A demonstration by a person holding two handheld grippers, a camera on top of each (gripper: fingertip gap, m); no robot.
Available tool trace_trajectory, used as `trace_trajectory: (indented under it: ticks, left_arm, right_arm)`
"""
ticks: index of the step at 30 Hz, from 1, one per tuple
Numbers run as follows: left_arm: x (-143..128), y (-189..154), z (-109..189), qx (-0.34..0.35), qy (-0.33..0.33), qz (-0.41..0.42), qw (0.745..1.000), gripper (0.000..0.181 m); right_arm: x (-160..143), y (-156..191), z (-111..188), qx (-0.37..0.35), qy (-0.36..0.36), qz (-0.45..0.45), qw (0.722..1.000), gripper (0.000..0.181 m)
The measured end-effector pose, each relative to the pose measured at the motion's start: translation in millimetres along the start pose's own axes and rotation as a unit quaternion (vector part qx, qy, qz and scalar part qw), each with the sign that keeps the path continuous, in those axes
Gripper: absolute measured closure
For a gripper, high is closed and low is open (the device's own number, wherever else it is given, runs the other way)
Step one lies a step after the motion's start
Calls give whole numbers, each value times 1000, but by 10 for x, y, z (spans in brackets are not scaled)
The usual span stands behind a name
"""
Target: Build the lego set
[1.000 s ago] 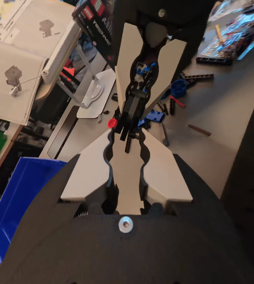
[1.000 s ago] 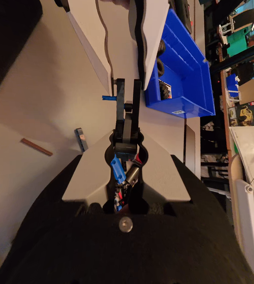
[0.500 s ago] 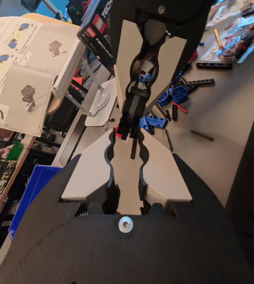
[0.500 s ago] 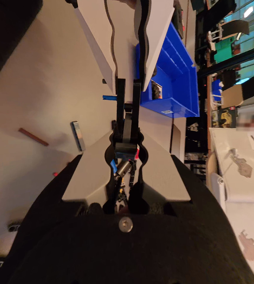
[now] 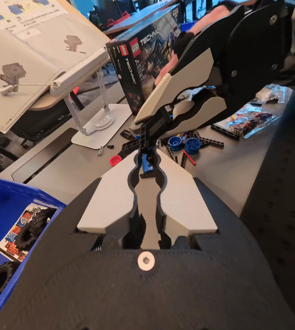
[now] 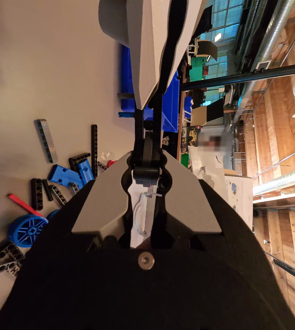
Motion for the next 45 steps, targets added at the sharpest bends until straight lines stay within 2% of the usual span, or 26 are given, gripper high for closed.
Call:
trace_trajectory:
  ticks: [4, 14, 16, 18, 20, 23, 28, 30, 33, 37, 41, 45]
  left_arm:
    - [34, -4, -1, 41, -14, -32, 999, 177]
    - [115, -4, 12, 109, -37, -98, 988, 178]
    - [126, -9, 15, 127, -39, -120, 984, 178]
    - [132, -11, 22, 150, -40, -149, 977, 178]
    - [135, -35, 25, 161, -40, -174, 971, 178]
    - [171, -82, 24, 177, -51, -206, 961, 178]
    - [221, -164, -2, 187, -64, -254, 947, 178]
    - [236, -187, -7, 195, -67, -271, 940, 178]
    - [254, -212, 0, 201, -75, -288, 933, 178]
    - [275, -244, 34, 198, -92, -300, 929, 178]
    - [316, -253, 99, 208, -106, -309, 922, 178]
    - [433, -349, 160, 205, -121, -340, 910, 179]
  right_arm:
    - [-14, -40, -10, -9, 3, -13, 1000, 141]
    - [-149, -158, 60, -15, -3, -80, 997, 139]
    - [-196, -193, 86, -8, -13, -115, 993, 137]
    - [-241, -252, 129, 13, -47, -191, 980, 134]
    - [-290, -299, 164, 62, -89, -282, 953, 133]
    - [-370, -384, 185, 135, -153, -415, 886, 133]
    - [-410, -443, 154, 218, -228, -532, 786, 126]
    - [-432, -437, 114, 242, -240, -559, 756, 127]
    - [-428, -419, 88, 267, -264, -571, 730, 136]
    - [-430, -407, 77, 301, -291, -581, 698, 138]
    - [-457, -482, 137, 316, -351, -611, 636, 148]
    - [-415, -467, 164, 350, -382, -620, 589, 149]
Point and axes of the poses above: each gripper's, where its closed fingertips meet, z back along the fingers, x out of its top, y = z × x across the jaws, the point moved 6 cm from there along z, back along the fingers, and after that the axes turned 3 degrees about x, right-handed, at the moved point
